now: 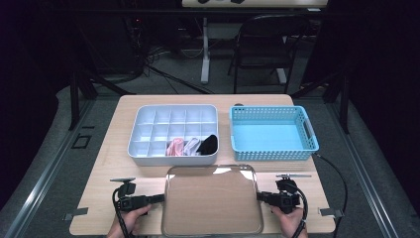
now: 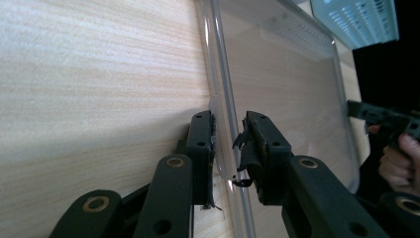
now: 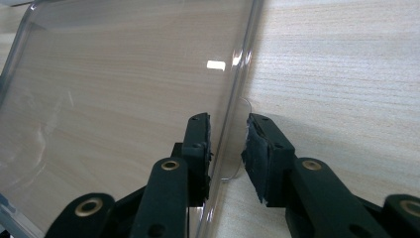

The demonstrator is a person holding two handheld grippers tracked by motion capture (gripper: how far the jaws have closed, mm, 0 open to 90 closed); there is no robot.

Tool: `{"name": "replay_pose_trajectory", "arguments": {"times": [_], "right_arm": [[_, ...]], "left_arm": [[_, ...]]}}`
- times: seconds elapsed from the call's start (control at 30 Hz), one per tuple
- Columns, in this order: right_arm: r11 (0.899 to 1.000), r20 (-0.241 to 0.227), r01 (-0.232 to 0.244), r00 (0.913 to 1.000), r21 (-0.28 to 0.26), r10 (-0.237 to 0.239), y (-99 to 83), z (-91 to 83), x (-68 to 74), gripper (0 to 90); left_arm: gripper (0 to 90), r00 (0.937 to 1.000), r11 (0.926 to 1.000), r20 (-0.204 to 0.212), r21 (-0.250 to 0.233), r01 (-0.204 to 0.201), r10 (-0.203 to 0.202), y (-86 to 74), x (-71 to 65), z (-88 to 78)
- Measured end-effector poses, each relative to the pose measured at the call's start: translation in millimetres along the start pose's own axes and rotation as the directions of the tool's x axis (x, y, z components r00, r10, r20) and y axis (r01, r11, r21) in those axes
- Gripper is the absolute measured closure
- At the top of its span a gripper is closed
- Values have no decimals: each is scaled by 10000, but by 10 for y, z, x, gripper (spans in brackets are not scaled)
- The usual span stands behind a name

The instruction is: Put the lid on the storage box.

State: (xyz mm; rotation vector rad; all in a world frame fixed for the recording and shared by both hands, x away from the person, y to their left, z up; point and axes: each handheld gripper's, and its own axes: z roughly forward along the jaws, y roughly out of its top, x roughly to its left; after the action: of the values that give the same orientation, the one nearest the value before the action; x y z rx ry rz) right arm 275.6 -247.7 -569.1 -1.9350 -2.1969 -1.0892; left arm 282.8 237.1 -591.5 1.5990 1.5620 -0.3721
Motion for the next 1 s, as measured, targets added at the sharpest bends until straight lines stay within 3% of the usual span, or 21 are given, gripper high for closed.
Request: {"name": "replay_pose_trajectory", "arguments": {"times": [0.27, 0.37, 0.4, 0.5, 0.57, 0.7, 0.9, 1.0], "right_arm": [[10000, -42, -48, 10000, 11, 48, 1, -2, -10, 707], [10000, 4, -10, 10000, -5, 10, 4, 2, -2, 707], [10000, -70, 10, 10000, 22, -10, 6, 7, -4, 708], [10000, 27, 78, 10000, 29, -78, 8, 7, 9, 706], [10000, -17, 66, 10000, 10, -66, 8, 8, 5, 706], [9999, -11, 113, 9999, -1, -113, 8, 8, 5, 706], [10000, -50, 45, 10000, -35, -45, 10, 9, -4, 709], [10000, -35, 11, 10000, -19, -11, 13, 9, -4, 709]], "left_arm": [[729, 9993, 9996, 252, -36, 289, -288, 7, 37, 5], [732, 9972, 9993, 670, 206, 325, -338, 23, 50, 44], [733, 9975, 9995, 686, 305, 119, -139, 29, 34, 55], [710, 9975, 9970, 140, 340, -701, 696, 49, -57, 59], [694, 9963, 9953, 29, 454, -854, 854, 63, -73, 59], [677, 9946, 9935, 181, 487, -1030, 1022, 68, -80, 71], [668, 9842, 9833, -123, 474, -1760, 1767, 51, -133, 78], [679, 9836, 9830, -61, 367, -1801, 1804, 31, -119, 70]]}}
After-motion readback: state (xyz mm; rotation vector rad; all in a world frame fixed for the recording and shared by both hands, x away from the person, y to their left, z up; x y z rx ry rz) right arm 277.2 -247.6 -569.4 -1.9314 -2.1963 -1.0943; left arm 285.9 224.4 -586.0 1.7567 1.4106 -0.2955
